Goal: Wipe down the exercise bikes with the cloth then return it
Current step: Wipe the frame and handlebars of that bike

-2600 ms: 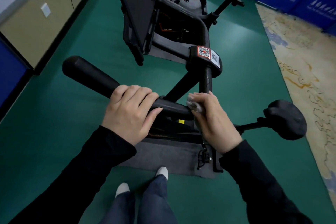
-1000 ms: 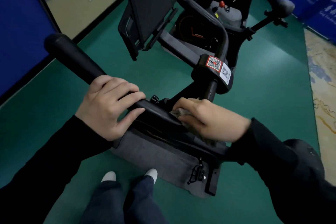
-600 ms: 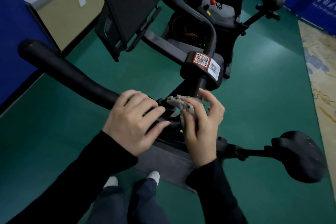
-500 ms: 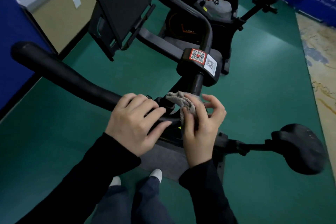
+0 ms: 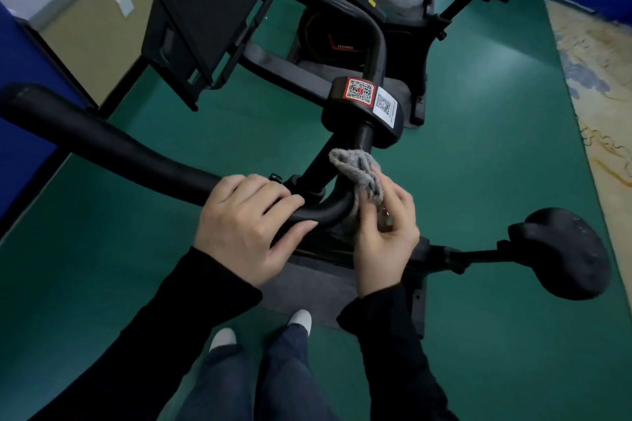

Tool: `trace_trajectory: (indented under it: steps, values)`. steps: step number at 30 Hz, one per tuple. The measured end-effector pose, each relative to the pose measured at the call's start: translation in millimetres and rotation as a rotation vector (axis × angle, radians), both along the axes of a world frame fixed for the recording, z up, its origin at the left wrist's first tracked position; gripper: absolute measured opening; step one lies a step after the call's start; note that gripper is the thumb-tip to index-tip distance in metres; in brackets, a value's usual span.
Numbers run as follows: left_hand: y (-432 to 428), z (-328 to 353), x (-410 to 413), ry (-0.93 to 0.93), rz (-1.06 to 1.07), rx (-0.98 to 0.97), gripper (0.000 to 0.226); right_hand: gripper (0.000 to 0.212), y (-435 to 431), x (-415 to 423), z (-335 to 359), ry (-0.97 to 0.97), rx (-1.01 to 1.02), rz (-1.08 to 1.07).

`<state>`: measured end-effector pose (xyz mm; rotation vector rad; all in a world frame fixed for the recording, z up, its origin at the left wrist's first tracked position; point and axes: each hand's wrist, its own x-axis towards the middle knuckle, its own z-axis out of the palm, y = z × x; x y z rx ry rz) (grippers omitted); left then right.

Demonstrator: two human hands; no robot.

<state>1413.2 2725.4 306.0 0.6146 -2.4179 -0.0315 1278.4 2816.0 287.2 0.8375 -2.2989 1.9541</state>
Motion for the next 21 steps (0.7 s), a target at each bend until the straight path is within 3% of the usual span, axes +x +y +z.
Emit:
trace_trajectory:
  steps: [11, 21]
  values:
    - [0.7, -3.2, 0.4, 0.013, 0.021, -0.027, 0.029, 0.031, -8.2, -6.5, -15.3, -0.469, -0.223, 0.035]
    - [1.2, -7.2, -0.8, 0.008, 0.030, -0.055, 0.030, 0.029, -5.6, -10.2, -22.1, -0.484, -0.245, 0.068]
